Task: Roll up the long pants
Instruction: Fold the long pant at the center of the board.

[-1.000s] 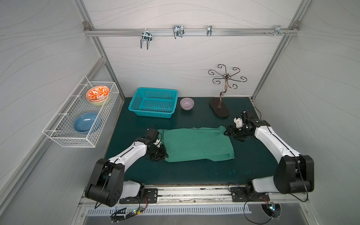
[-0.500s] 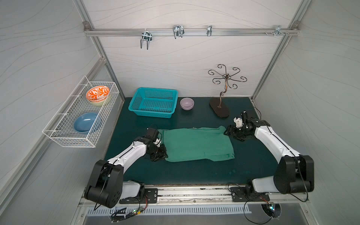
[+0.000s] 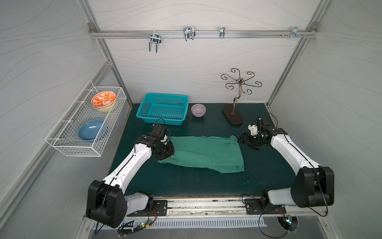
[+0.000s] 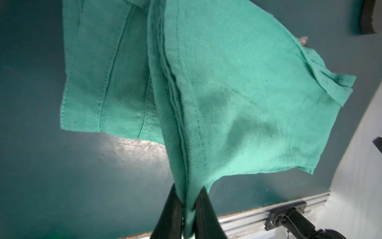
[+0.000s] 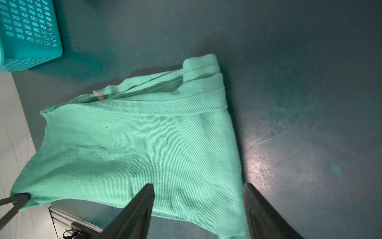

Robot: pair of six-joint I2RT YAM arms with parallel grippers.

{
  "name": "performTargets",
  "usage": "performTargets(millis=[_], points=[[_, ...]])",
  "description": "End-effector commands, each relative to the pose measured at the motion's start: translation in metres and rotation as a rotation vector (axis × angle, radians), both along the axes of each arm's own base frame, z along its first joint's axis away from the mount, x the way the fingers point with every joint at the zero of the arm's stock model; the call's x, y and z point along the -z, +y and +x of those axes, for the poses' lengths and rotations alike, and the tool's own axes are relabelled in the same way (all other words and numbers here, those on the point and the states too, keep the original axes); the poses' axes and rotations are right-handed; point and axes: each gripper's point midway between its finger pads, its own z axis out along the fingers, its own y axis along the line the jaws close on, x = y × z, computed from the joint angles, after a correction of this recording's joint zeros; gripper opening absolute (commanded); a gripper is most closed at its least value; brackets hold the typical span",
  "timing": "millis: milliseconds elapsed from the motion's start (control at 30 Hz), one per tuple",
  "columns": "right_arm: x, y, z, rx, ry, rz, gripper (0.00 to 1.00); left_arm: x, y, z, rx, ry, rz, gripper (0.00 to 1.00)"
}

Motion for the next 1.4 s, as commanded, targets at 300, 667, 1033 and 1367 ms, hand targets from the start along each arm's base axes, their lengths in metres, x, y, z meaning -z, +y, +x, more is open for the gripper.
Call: performTargets(millis=[300,667,1033,1367], points=[[-0.011,0.021,-0.004,-0.045,-0.01,0.063,0.7,-0.033,0.007,0.024,-0.001,-0.061,-0.004,0.0],[-0.015,0.017,0.001,-0.033,-0.018,0.049,0.7,-0.128,0.001,0.05,0.059,-0.238,0.077,0.0],[-0.013,0.017,0.002,-0.037,-0.009,0.047,0.69,-0.06,0.086,0.032,-0.057,-0.091,0.362,0.0],[-0.011,0.017,0.001,-0.044,-0.004,0.04,0.7,-0.008,0.095,0.015,-0.062,0.039,0.4,0.36]])
